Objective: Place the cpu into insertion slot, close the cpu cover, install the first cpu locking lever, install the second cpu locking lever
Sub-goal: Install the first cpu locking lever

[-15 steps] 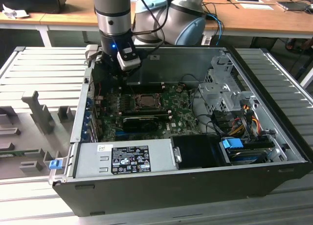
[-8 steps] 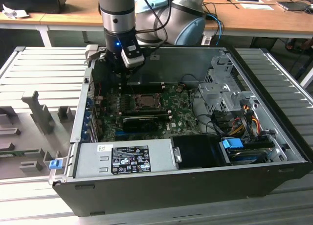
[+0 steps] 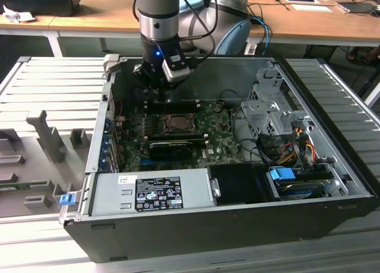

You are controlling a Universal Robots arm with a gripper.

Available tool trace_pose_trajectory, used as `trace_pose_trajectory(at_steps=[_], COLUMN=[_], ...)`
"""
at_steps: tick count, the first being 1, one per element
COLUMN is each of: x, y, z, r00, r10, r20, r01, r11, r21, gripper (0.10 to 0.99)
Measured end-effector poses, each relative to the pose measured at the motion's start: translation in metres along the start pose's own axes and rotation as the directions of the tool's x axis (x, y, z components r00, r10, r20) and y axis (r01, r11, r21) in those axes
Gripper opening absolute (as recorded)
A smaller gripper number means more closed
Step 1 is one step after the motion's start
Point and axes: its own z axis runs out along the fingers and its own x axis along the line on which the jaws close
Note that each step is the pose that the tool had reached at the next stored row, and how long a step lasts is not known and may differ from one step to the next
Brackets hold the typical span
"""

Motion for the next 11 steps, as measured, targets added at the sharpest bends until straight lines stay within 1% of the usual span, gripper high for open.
trace_pose_trajectory(at_steps=[1,4,5,6,7,8,10,11], x=[-0.004,-0.0048,-0.0048,-0.0049,-0.005,-0.0051,-0.0052,-0.0054], y=[0.0005,0.0005,0.0,-0.0004,-0.0011,-0.0017,-0.0024,-0.0025], z=[0.0006,0.0019,0.0023,0.0027,0.0032,0.0053,0.014,0.0155], r00=[1.0,1.0,1.0,1.0,1.0,1.0,1.0,1.0], r10=[0.0,0.0,0.0,0.0,0.0,0.0,-0.001,-0.001], r20=[-0.0002,-0.0002,-0.0008,-0.0031,-0.004,-0.0042,-0.0046,-0.0046], r01=[0.0,0.0,0.0,0.0,0.0,0.0,0.001,0.001], r11=[1.0,1.0,1.0,0.9997,0.9994,0.9992,0.9991,0.9991], r21=[0.0,0.0,-0.004,-0.025,-0.036,-0.041,-0.041,-0.041], gripper=[0.106,0.106,0.106,0.106,0.106,0.106,0.106,0.106])
